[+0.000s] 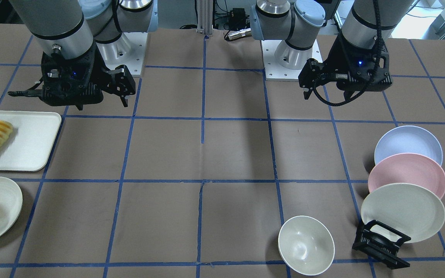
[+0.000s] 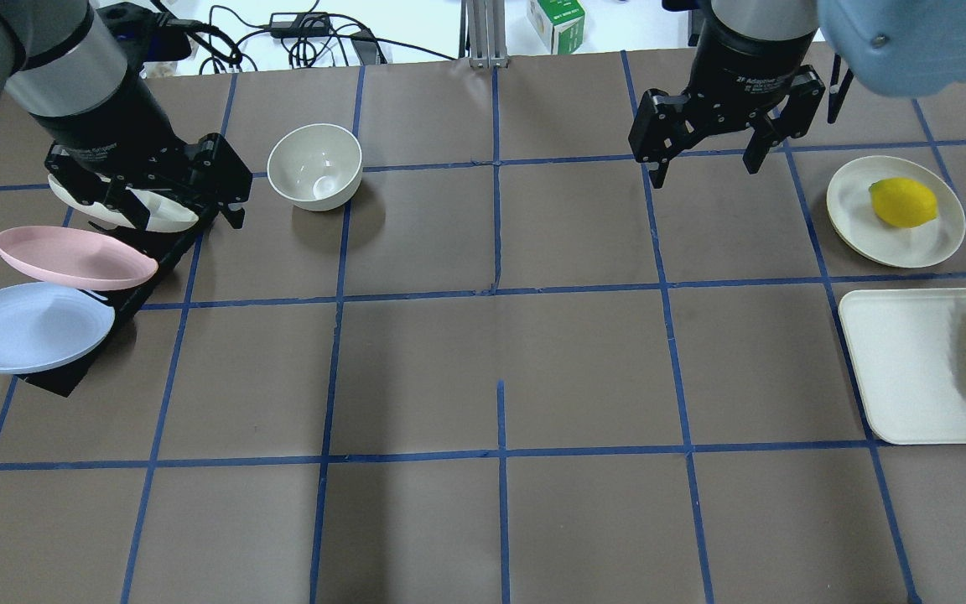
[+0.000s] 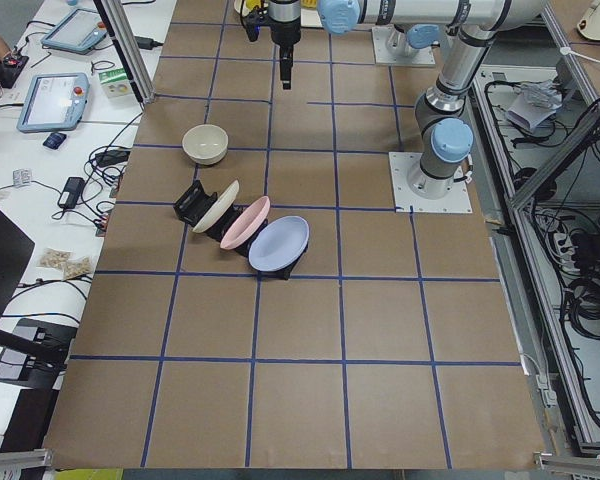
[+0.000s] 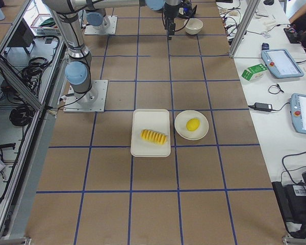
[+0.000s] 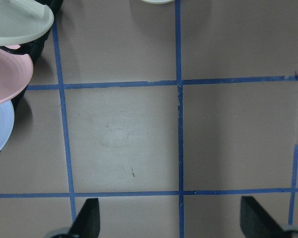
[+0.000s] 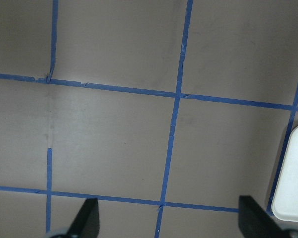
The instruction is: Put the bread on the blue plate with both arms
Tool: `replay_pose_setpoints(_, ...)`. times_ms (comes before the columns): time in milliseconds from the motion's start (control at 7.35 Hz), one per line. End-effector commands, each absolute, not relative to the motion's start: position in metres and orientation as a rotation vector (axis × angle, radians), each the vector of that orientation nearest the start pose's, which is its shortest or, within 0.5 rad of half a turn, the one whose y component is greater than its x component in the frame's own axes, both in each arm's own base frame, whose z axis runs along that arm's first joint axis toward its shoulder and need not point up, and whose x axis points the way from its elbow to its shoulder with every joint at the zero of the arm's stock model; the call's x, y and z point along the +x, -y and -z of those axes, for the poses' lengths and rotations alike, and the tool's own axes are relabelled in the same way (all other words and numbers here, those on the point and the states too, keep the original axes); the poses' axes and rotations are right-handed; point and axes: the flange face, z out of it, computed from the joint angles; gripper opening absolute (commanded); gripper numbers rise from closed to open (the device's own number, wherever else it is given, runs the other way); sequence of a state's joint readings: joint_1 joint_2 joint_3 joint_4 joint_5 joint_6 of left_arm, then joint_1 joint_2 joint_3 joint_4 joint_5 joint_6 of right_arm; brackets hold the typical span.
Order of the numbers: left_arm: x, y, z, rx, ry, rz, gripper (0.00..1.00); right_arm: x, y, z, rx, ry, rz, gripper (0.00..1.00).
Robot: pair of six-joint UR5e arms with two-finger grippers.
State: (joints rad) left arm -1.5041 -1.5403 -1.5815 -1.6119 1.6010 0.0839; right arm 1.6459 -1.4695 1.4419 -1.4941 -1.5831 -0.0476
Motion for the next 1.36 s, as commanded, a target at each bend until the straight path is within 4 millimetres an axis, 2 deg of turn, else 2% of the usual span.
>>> replay_pose_setpoints(0, -0.0972, 0.484, -0.4973, 0.017, -3.113, -0.013, 1.0, 0.1707, 0.5185, -0.4918, -0.191, -3.148, -0.077, 1.0)
replay_pose_setpoints(1224, -0.097, 0.4838, -0.5041, -0.038, -3.124, 0.013, 1.0, 0.1707, 0.5185, -0.4918, -0.194, -3.148, -0.077, 1.0)
